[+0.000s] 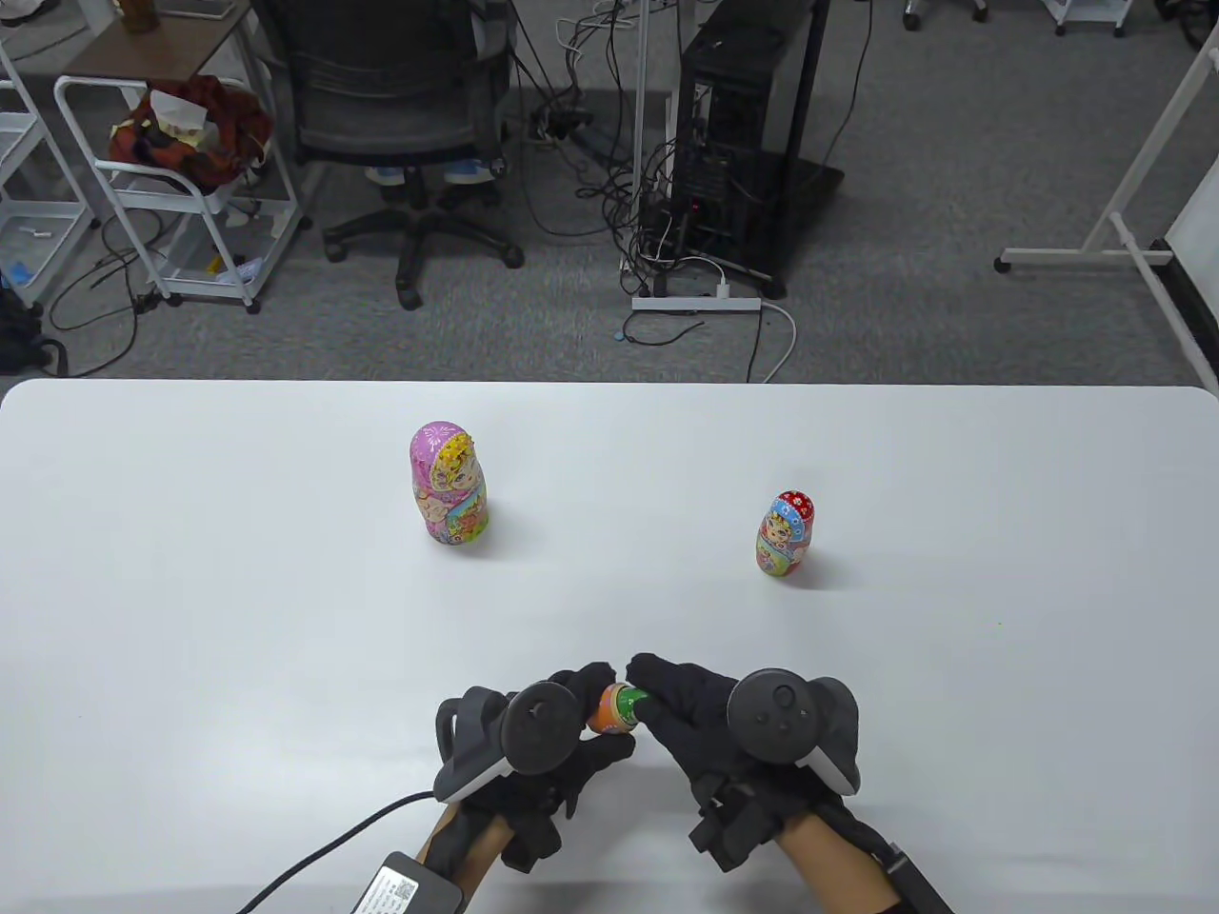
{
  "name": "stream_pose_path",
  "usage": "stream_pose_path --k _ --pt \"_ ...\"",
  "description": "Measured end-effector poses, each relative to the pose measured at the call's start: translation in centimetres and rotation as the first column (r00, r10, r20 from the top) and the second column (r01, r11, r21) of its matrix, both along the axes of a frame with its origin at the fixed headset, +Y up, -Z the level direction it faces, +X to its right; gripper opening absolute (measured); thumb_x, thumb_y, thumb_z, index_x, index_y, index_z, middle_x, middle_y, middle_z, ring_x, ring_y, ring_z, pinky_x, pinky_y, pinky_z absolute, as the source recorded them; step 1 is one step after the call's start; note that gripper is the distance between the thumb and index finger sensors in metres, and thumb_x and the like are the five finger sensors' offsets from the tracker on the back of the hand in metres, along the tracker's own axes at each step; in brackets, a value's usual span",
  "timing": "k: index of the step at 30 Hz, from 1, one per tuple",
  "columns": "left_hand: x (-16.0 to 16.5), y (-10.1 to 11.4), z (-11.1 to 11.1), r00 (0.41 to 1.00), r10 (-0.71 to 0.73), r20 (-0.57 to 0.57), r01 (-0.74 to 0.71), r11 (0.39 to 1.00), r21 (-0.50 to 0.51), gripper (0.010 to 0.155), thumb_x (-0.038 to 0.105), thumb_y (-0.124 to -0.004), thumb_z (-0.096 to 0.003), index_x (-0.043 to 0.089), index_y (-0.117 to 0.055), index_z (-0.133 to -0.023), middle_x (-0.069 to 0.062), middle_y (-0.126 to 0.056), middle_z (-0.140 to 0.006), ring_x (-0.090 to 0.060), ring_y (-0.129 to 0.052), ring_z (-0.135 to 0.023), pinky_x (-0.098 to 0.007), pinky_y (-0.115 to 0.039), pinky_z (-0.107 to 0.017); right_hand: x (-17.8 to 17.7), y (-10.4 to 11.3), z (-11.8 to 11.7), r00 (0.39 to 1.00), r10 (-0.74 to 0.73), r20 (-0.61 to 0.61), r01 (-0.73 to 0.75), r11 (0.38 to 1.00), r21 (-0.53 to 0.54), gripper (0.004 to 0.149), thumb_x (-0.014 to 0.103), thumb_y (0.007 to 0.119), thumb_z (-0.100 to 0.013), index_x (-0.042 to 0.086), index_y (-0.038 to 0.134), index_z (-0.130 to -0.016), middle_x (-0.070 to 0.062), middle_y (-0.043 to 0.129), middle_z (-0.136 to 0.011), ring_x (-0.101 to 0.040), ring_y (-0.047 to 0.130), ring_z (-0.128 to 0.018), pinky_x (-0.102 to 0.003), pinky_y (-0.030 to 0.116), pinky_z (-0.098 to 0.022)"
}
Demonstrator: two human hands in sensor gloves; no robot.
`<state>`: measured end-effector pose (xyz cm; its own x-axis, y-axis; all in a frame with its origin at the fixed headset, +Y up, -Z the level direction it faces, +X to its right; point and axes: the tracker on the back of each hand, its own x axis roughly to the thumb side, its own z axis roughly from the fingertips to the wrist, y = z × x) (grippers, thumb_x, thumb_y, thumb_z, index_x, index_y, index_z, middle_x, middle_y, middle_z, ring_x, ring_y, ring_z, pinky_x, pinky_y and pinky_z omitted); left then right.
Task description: Nest individual Russian dolls into a nested set
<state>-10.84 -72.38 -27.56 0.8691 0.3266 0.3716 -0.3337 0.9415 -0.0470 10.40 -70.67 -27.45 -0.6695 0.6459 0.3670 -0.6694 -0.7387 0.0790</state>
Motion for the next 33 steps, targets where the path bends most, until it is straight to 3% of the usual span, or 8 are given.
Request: stream_pose_path --k 8,11,15,19,23,33 --pt "-0.7 0.0 -0.3 0.999 0.024 -0.026 -0.024 1.000 -0.005 0.079 0.065 -0.081 -0.0352 0.021 -0.065 -0.099 -0.001 -0.089 -0.087 -0.011 -0.102 -0.067 -0.042 -0.087 -0.056 0.7 0.4 0.0 0.999 0.009 0.054 -0.011 0.999 0.045 0.053 0.051 0.068 -0.048 0.029 0.064 -0.096 -0.005 0.085 -0.087 -0.027 0.093 -0.066 -0.046 0.078 -0.053" --pt "-1.2 -0.1 -0.6 0.999 0.023 -0.044 -0.024 1.000 -0.006 0.079 0.065 -0.081 -0.0353 0.021 -0.065 -0.099 -0.001 -0.089 -0.087 -0.011 -0.102 -0.067 -0.042 -0.087 -0.056 1.3 0.4 -0.2 0.986 0.118 0.117 -0.125 0.990 0.062 0.055 0.052 0.070 -0.048 0.030 0.062 -0.097 -0.006 0.079 -0.093 -0.027 0.089 -0.072 -0.048 0.076 -0.056" --pt "-1.7 -0.3 -0.9 0.998 0.028 -0.063 -0.029 0.999 -0.016 0.079 0.065 -0.081 -0.0353 0.021 -0.066 -0.099 -0.002 -0.089 -0.087 -0.011 -0.102 -0.066 -0.042 -0.087 -0.056 1.5 -1.0 -1.0 0.924 0.339 0.177 -0.337 0.940 -0.040 0.057 0.053 0.071 -0.048 0.034 0.057 -0.100 -0.010 0.068 -0.102 -0.032 0.082 -0.082 -0.051 0.072 -0.060" --pt "-1.9 -0.4 -1.0 0.997 0.030 -0.071 -0.031 0.999 -0.020 0.079 0.065 -0.081 -0.0354 0.021 -0.066 -0.099 -0.002 -0.089 -0.087 -0.011 -0.102 -0.066 -0.042 -0.087 -0.056 1.5 -3.0 -1.7 0.844 0.525 0.113 -0.502 0.846 -0.181 0.063 0.056 0.071 -0.049 0.044 0.041 -0.104 -0.012 0.060 -0.108 -0.034 0.080 -0.086 -0.052 0.070 -0.061" --pt "-1.9 -0.5 -1.1 0.997 0.020 -0.074 -0.022 1.000 -0.020 0.079 0.065 -0.081 -0.0352 0.021 -0.066 -0.099 -0.002 -0.089 -0.087 -0.011 -0.102 -0.066 -0.042 -0.087 -0.056 1.6 -4.5 -2.3 0.821 0.565 0.087 -0.529 0.808 -0.259 0.063 0.056 0.071 -0.049 0.047 0.039 -0.103 -0.013 0.061 -0.108 -0.034 0.082 -0.084 -0.052 0.071 -0.060" --pt "-1.8 -0.4 -1.0 0.998 -0.008 -0.069 0.007 1.000 -0.017 0.079 0.065 -0.081 -0.0351 0.020 -0.066 -0.099 -0.002 -0.089 -0.087 -0.012 -0.102 -0.066 -0.042 -0.087 -0.056 1.0 -5.5 -2.5 0.783 0.617 0.080 -0.582 0.771 -0.260 0.059 0.048 0.077 -0.049 0.047 0.048 -0.100 -0.009 0.070 -0.103 -0.031 0.086 -0.080 -0.050 0.073 -0.059"
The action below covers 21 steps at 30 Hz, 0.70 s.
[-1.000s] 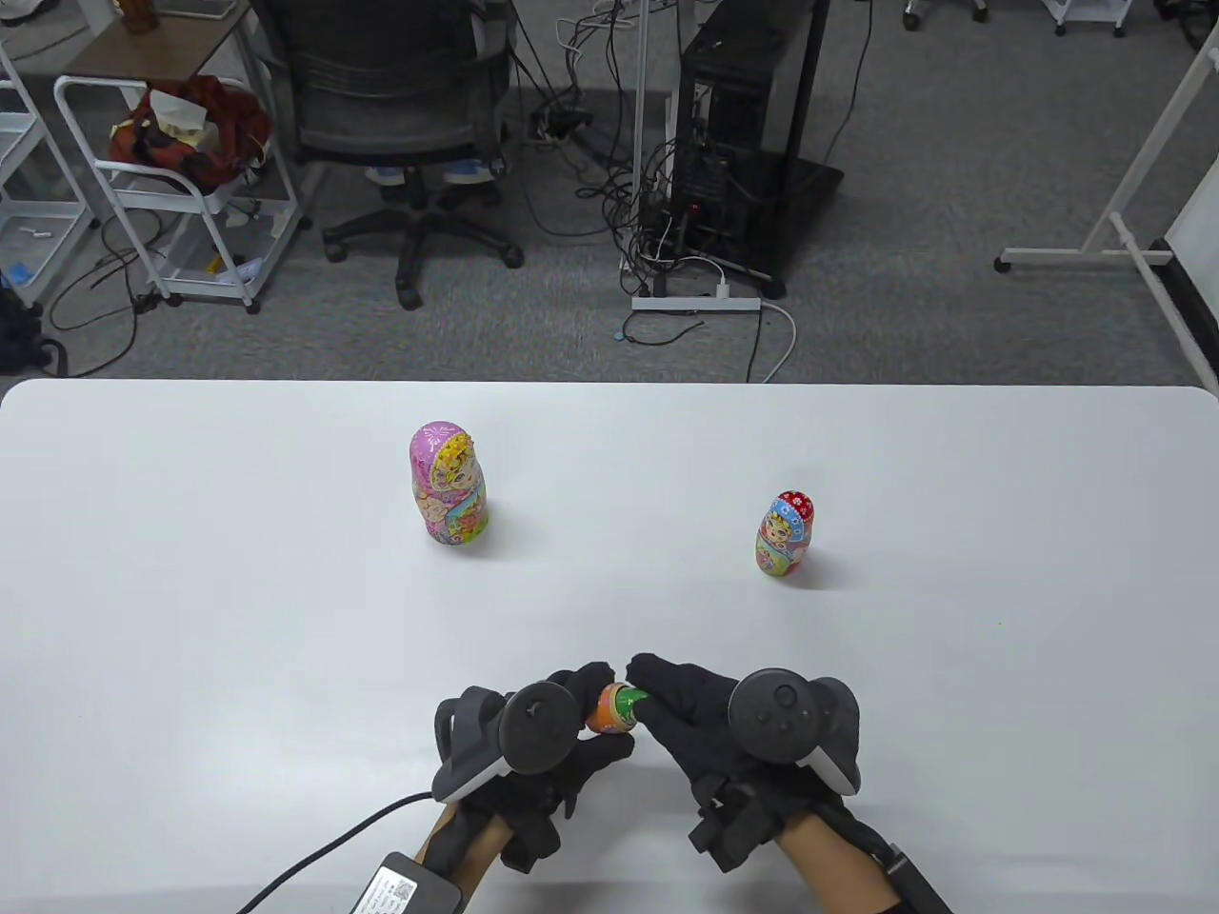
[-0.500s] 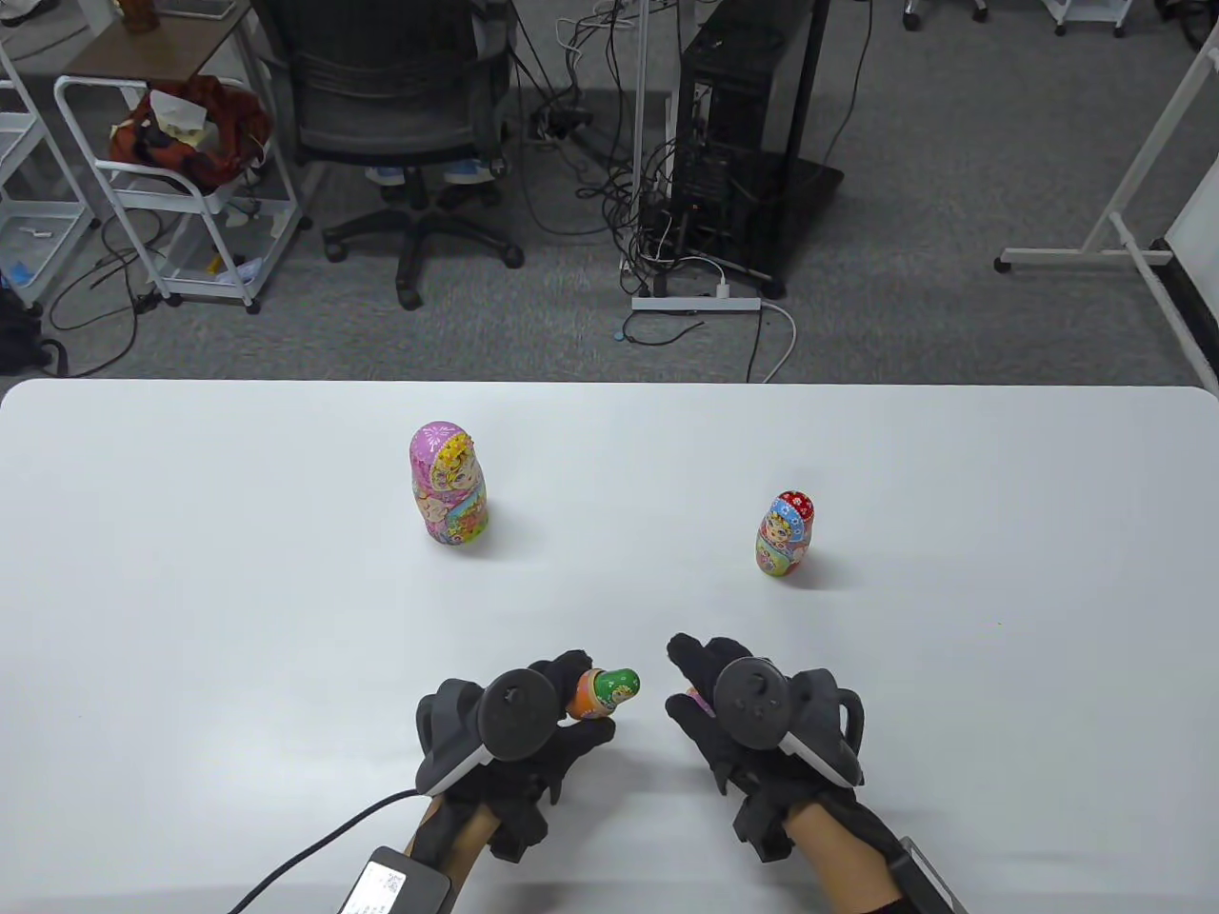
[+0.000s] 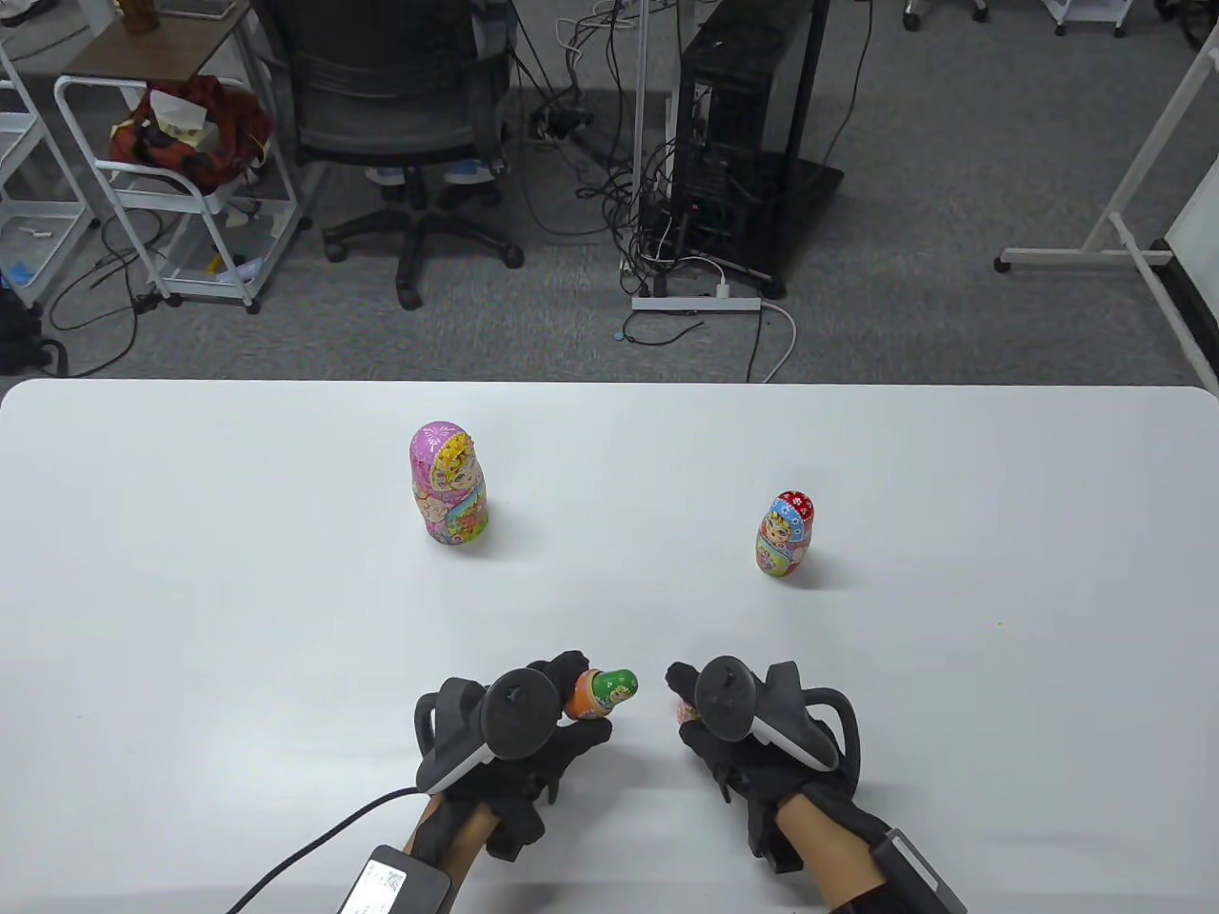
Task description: Nest individual Russian dolls into a nested set
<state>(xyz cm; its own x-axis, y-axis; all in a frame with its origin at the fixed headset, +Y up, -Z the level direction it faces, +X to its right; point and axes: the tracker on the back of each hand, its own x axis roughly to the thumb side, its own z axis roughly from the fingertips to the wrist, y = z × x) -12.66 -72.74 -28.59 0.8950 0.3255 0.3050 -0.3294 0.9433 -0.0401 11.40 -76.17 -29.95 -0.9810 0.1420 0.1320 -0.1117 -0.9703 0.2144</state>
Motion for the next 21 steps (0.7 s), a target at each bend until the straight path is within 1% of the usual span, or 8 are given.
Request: stream_pose_path --k 8,11,14,16,17,18,21 --pt "0.0 0.0 -0.1 1.000 -0.007 0.000 0.007 1.000 -0.003 0.079 0.065 -0.081 -0.0352 0.020 -0.066 -0.099 -0.002 -0.089 -0.087 -0.012 -0.102 -0.066 -0.042 -0.087 -0.056 -0.3 0.2 0.1 1.000 0.014 -0.015 -0.013 0.999 0.037 0.057 0.044 0.078 -0.049 0.043 0.052 -0.099 -0.010 0.071 -0.101 -0.029 0.087 -0.079 -0.049 0.074 -0.058" --pt "0.0 0.0 0.0 1.000 -0.014 -0.001 0.014 1.000 -0.001 0.079 0.065 -0.081 -0.0351 0.020 -0.066 -0.099 -0.002 -0.089 -0.087 -0.012 -0.102 -0.066 -0.042 -0.087 -0.056 -0.1 0.6 0.2 0.999 -0.038 -0.007 0.038 0.998 0.042 0.057 0.042 0.078 -0.049 0.043 0.051 -0.099 -0.011 0.071 -0.101 -0.028 0.087 -0.078 -0.048 0.075 -0.057" --pt "0.0 0.1 0.0 1.000 -0.027 -0.002 0.027 1.000 0.008 0.079 0.065 -0.081 -0.0351 0.020 -0.067 -0.098 -0.002 -0.090 -0.086 -0.012 -0.102 -0.066 -0.043 -0.087 -0.055 0.4 1.6 0.3 0.991 -0.135 0.003 0.134 0.988 0.082 0.057 0.042 0.077 -0.048 0.043 0.051 -0.099 -0.010 0.070 -0.101 -0.027 0.087 -0.078 -0.047 0.075 -0.057" --pt "-0.1 0.1 0.0 1.000 -0.018 -0.005 0.018 1.000 0.007 0.079 0.065 -0.082 -0.0350 0.020 -0.067 -0.098 -0.003 -0.090 -0.086 -0.012 -0.103 -0.066 -0.043 -0.087 -0.055 0.9 2.5 0.4 0.970 -0.242 0.008 0.239 0.963 0.121 0.057 0.042 0.077 -0.048 0.042 0.050 -0.099 -0.009 0.070 -0.101 -0.027 0.087 -0.078 -0.047 0.076 -0.057" --pt "-0.1 0.1 0.0 1.000 -0.015 -0.006 0.015 1.000 0.006 0.079 0.065 -0.082 -0.0351 0.020 -0.067 -0.098 -0.003 -0.090 -0.086 -0.012 -0.102 -0.066 -0.043 -0.087 -0.055 1.2 3.1 0.6 0.947 -0.321 0.002 0.318 0.937 0.144 0.058 0.042 0.077 -0.048 0.042 0.050 -0.099 -0.010 0.070 -0.101 -0.027 0.087 -0.078 -0.047 0.075 -0.057" --pt "-0.2 0.1 0.0 1.000 -0.016 -0.007 0.016 1.000 0.006 0.079 0.065 -0.082 -0.0351 0.020 -0.067 -0.098 -0.003 -0.090 -0.086 -0.012 -0.102 -0.066 -0.043 -0.087 -0.055 1.4 3.4 0.6 0.929 -0.371 -0.009 0.368 0.918 0.151 0.058 0.042 0.077 -0.048 0.042 0.050 -0.099 -0.009 0.069 -0.101 -0.027 0.087 -0.078 -0.047 0.075 -0.057" --pt "-0.2 0.1 0.0 1.000 -0.013 -0.012 0.013 1.000 0.007 0.079 0.065 -0.081 -0.0352 0.020 -0.067 -0.098 -0.003 -0.090 -0.086 -0.012 -0.102 -0.066 -0.043 -0.087 -0.055 2.0 4.6 0.9 0.830 -0.555 -0.061 0.556 0.813 0.172 0.058 0.043 0.077 -0.048 0.042 0.049 -0.099 -0.009 0.068 -0.101 -0.026 0.085 -0.079 -0.047 0.075 -0.058"
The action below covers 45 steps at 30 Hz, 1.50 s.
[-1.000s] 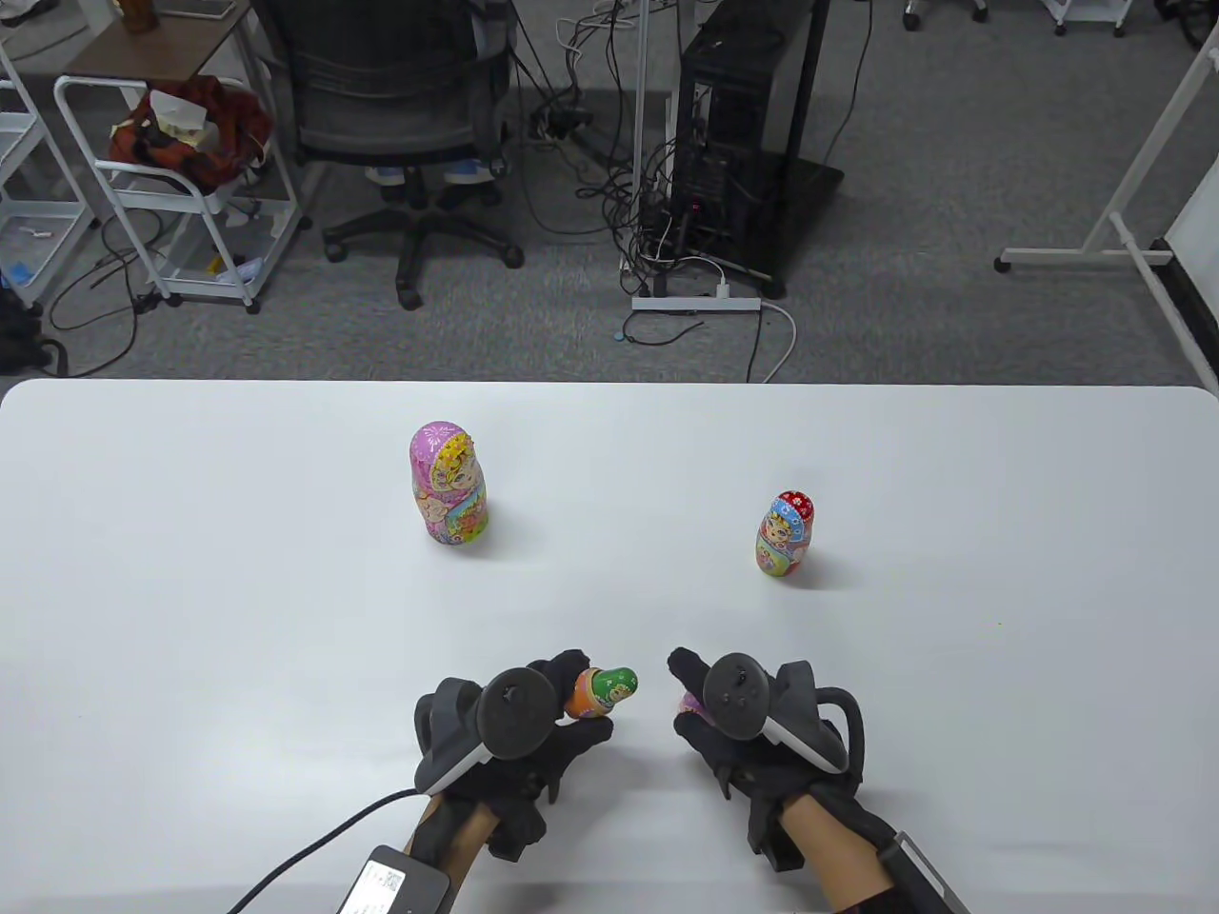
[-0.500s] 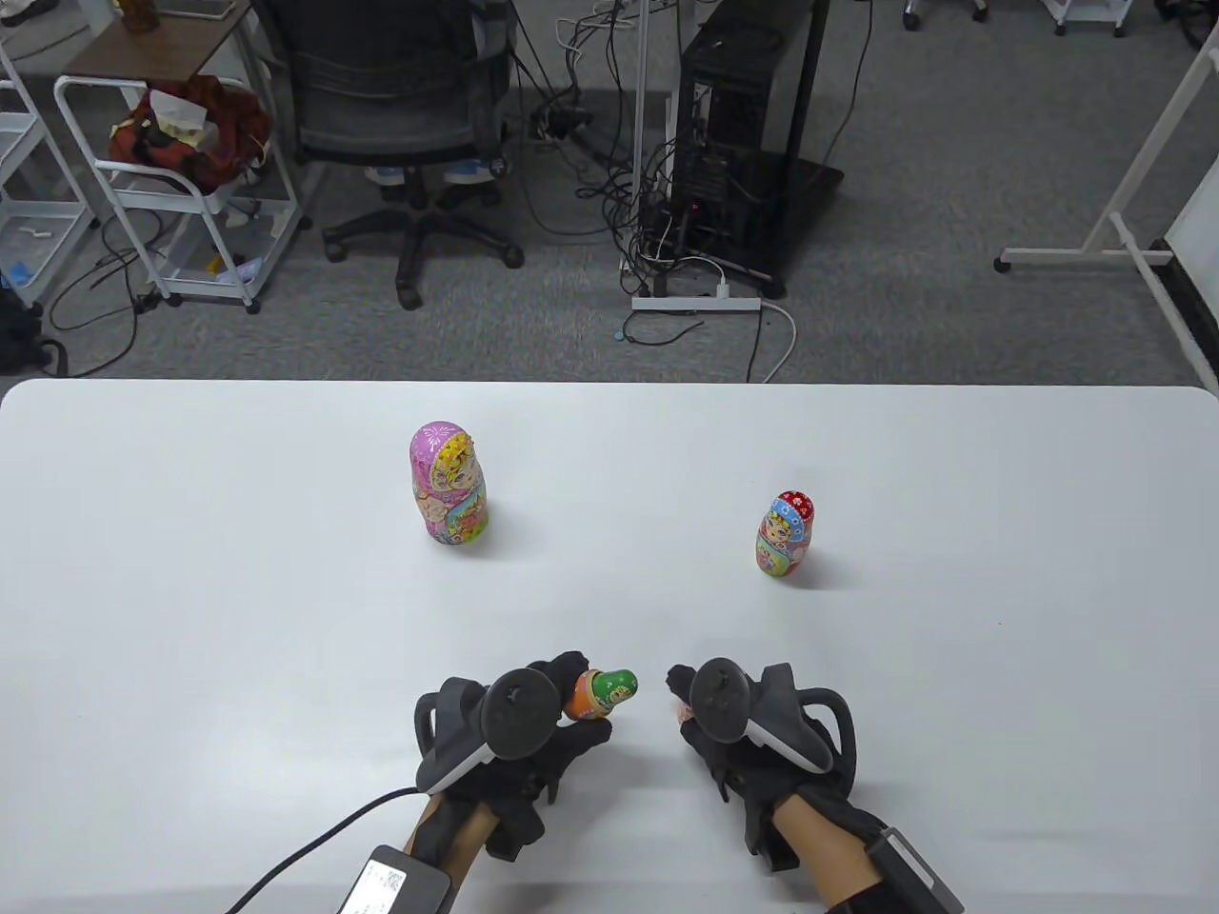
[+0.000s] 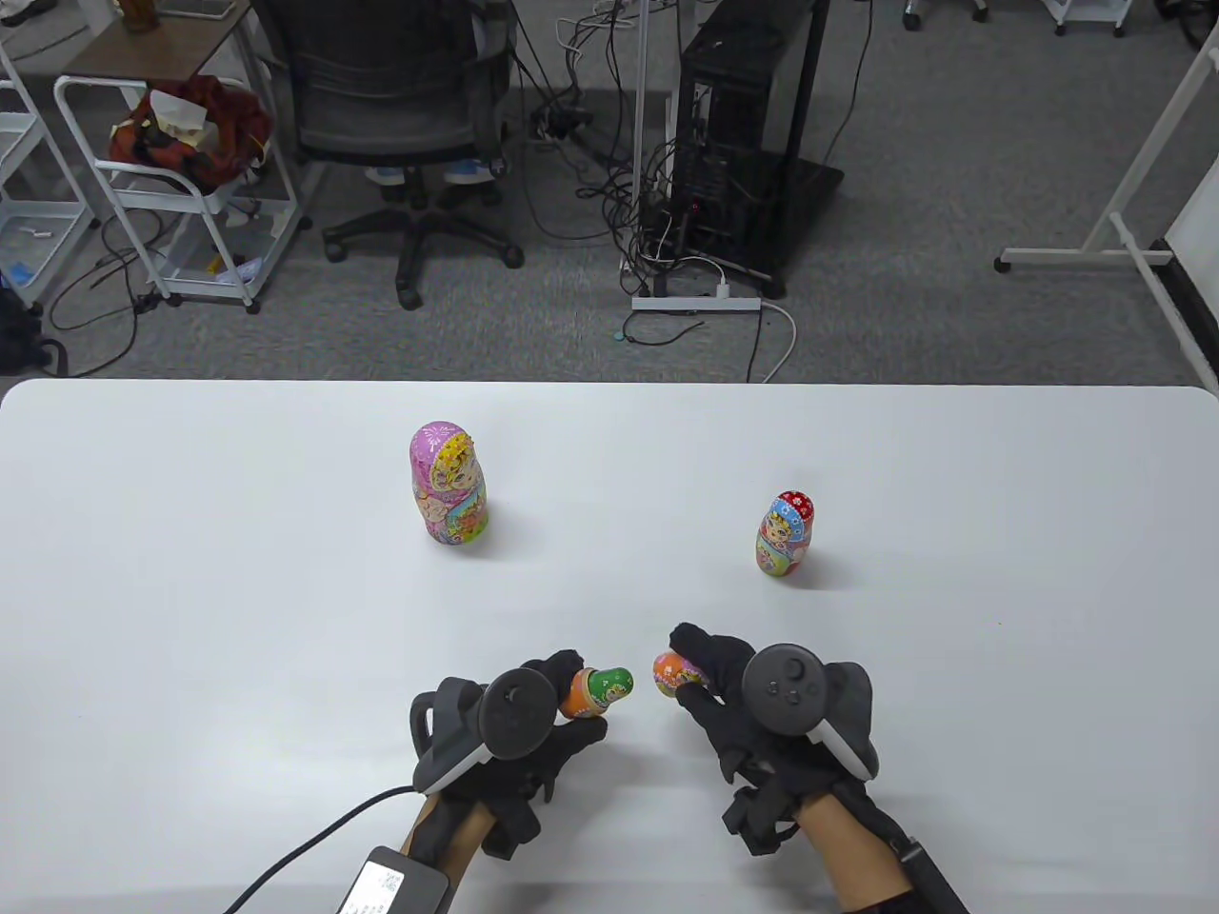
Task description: Nest individual Russian dolls into a nested set
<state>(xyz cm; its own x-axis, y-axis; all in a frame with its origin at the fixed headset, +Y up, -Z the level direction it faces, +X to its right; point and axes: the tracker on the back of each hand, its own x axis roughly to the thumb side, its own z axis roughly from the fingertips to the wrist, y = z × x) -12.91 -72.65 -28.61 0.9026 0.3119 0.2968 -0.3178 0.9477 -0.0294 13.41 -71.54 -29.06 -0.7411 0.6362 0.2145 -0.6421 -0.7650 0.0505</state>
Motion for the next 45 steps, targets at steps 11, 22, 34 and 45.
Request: stream_pose_path --k 11,22,34,45 --pt "0.6 -0.1 0.2 0.999 -0.007 0.053 0.008 1.000 -0.017 0.079 0.066 -0.082 -0.0345 0.021 -0.068 -0.098 -0.001 -0.091 -0.086 -0.012 -0.103 -0.066 -0.042 -0.087 -0.056 -1.5 0.6 0.8 0.985 -0.065 -0.161 0.073 0.996 0.042 0.059 0.044 0.077 -0.047 0.042 0.049 -0.098 -0.008 0.070 -0.101 -0.026 0.087 -0.077 -0.046 0.075 -0.058" --pt "1.1 0.0 0.3 0.997 -0.016 0.082 0.017 1.000 -0.017 0.079 0.067 -0.082 -0.0339 0.021 -0.070 -0.097 0.000 -0.094 -0.085 -0.012 -0.104 -0.066 -0.042 -0.087 -0.056 -2.2 0.2 0.9 0.978 -0.037 -0.207 0.042 0.999 0.021 0.059 0.046 0.078 -0.047 0.041 0.051 -0.098 -0.007 0.074 -0.099 -0.025 0.090 -0.075 -0.046 0.077 -0.056" --pt "1.4 -0.1 0.4 0.996 -0.028 0.089 0.029 1.000 -0.011 0.079 0.067 -0.082 -0.0339 0.021 -0.070 -0.097 -0.001 -0.094 -0.085 -0.012 -0.104 -0.066 -0.042 -0.087 -0.056 -2.8 0.2 1.1 0.982 0.010 -0.190 -0.002 0.999 0.043 0.059 0.049 0.079 -0.046 0.039 0.053 -0.098 -0.006 0.079 -0.094 -0.025 0.092 -0.070 -0.045 0.079 -0.053" --pt "1.7 -0.1 0.4 0.995 0.001 0.099 0.004 0.999 -0.052 0.079 0.063 -0.083 -0.0348 0.016 -0.071 -0.096 -0.002 -0.096 -0.080 -0.011 -0.105 -0.062 -0.042 -0.088 -0.055 -2.9 0.2 1.3 0.982 0.008 -0.191 0.001 0.999 0.049 0.059 0.048 0.080 -0.045 0.036 0.056 -0.098 -0.007 0.081 -0.092 -0.024 0.093 -0.069 -0.044 0.079 -0.053"
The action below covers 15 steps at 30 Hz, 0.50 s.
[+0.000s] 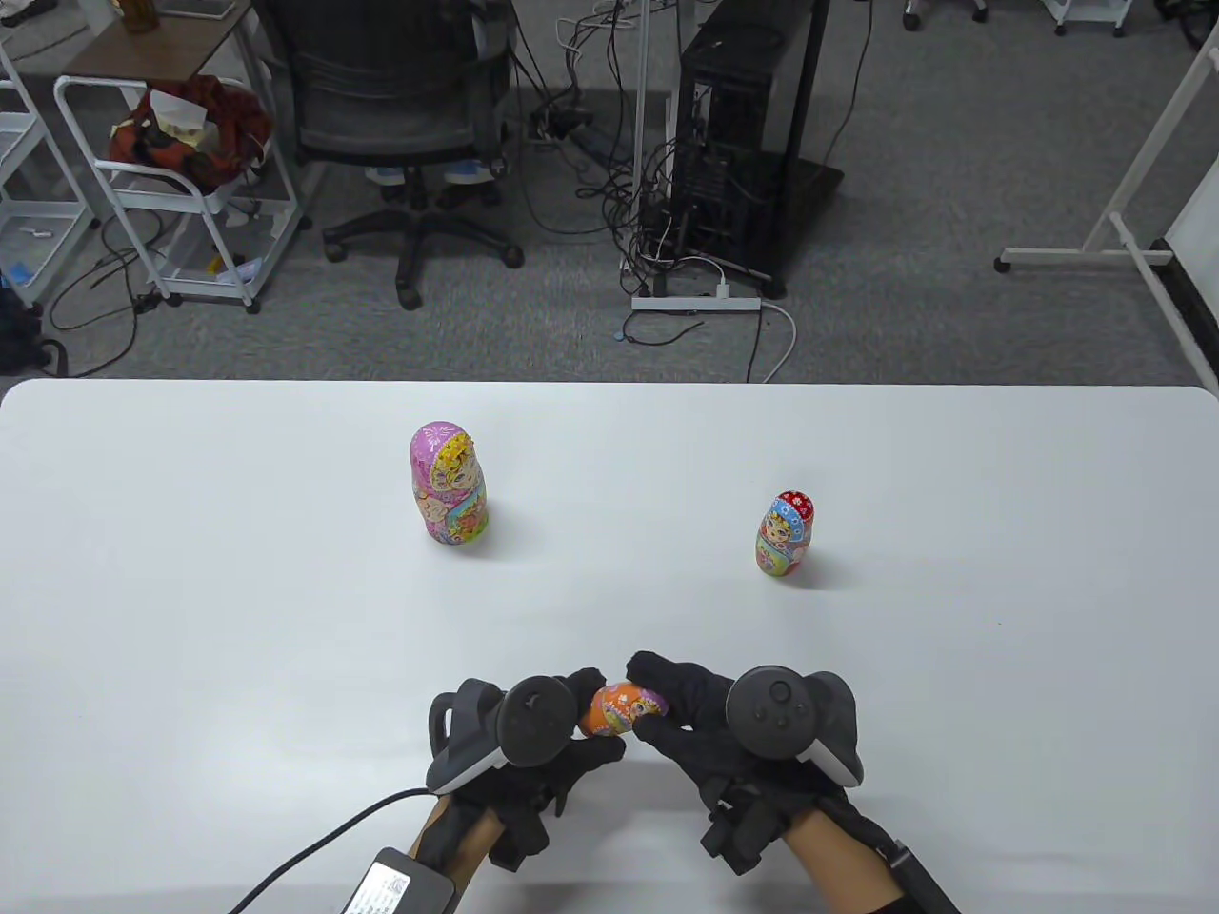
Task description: Nest individual Russian dolls into a nested set
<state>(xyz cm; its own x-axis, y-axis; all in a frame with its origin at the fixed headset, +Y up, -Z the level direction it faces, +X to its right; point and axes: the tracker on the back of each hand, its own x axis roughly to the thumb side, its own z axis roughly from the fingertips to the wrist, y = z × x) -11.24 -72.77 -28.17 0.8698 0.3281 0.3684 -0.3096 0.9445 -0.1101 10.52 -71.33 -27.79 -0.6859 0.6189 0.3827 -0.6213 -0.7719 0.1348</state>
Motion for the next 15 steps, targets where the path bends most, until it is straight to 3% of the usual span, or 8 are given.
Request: stream_pose_path --k 15 --pt "0.23 -0.07 -0.06 0.997 0.071 0.001 -0.071 0.994 -0.083 0.079 0.055 -0.087 -0.0355 0.010 -0.069 -0.097 -0.003 -0.099 -0.068 -0.007 -0.105 -0.050 -0.041 -0.089 -0.053 -0.88 -0.46 0.46 0.997 0.010 0.076 -0.013 0.999 0.050 0.061 0.052 0.078 -0.043 0.032 0.058 -0.097 -0.004 0.087 -0.085 -0.021 0.099 -0.063 -0.040 0.084 -0.050"
